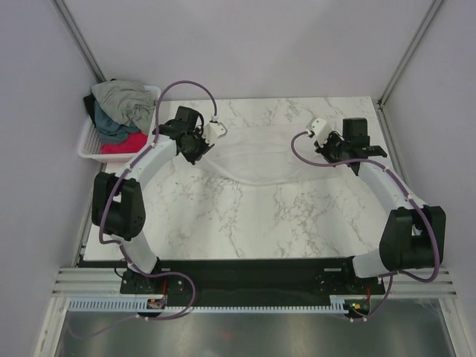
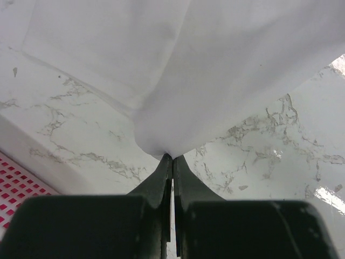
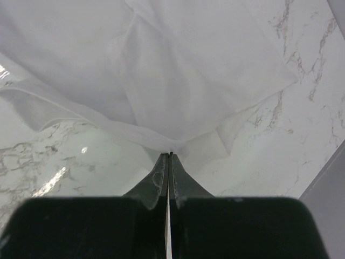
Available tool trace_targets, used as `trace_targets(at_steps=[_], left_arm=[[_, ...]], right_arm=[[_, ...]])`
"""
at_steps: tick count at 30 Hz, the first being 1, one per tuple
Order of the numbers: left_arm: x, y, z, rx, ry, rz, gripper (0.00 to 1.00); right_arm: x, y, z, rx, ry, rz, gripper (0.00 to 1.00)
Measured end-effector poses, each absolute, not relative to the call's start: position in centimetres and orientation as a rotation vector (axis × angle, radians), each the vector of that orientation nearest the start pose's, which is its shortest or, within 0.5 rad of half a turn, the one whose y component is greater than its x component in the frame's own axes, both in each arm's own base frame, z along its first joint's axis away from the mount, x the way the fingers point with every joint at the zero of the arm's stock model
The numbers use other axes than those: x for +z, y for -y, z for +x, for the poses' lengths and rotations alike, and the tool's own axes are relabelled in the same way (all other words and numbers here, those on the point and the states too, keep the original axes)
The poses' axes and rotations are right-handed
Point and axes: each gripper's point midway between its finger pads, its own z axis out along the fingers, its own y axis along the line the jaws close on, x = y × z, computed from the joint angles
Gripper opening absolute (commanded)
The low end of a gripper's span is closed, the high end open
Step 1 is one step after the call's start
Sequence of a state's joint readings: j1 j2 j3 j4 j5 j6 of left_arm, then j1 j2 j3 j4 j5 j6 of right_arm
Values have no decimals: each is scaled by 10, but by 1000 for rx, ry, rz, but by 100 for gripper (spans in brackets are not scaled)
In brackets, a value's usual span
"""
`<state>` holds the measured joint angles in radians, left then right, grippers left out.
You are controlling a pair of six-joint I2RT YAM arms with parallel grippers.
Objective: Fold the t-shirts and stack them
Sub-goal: Fold the tshirt
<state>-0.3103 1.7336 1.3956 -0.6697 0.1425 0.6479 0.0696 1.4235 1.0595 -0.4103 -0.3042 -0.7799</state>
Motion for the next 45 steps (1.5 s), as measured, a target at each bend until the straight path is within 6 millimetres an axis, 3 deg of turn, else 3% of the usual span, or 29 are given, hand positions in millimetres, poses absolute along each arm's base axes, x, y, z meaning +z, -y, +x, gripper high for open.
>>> trace_targets(at_steps=[5,11,18,26,33,45], left_arm=[[105,129,410,-90,-2302,1246,2],[103,113,428,-85,-2348,1196,2],[106,100,459,-62,-2354,1139,2],[90,107,501,-54,-2355,1135,2],[73,104,516,-53,-2385,1128,2],[74,89,520,-51,-2422,1045,2]], right_arm=[[142,-43,424,-15,-2055,-1009,0],[144,-36,470,-30,-2041,-935,0],[139,-37,515,-21,-2027,-873,0],[128,-37,558,-27,-2010,-816,0],[111,-34,576,-42,-2031,-774,0],[108,-30,594,-70,-2019,-724,0]])
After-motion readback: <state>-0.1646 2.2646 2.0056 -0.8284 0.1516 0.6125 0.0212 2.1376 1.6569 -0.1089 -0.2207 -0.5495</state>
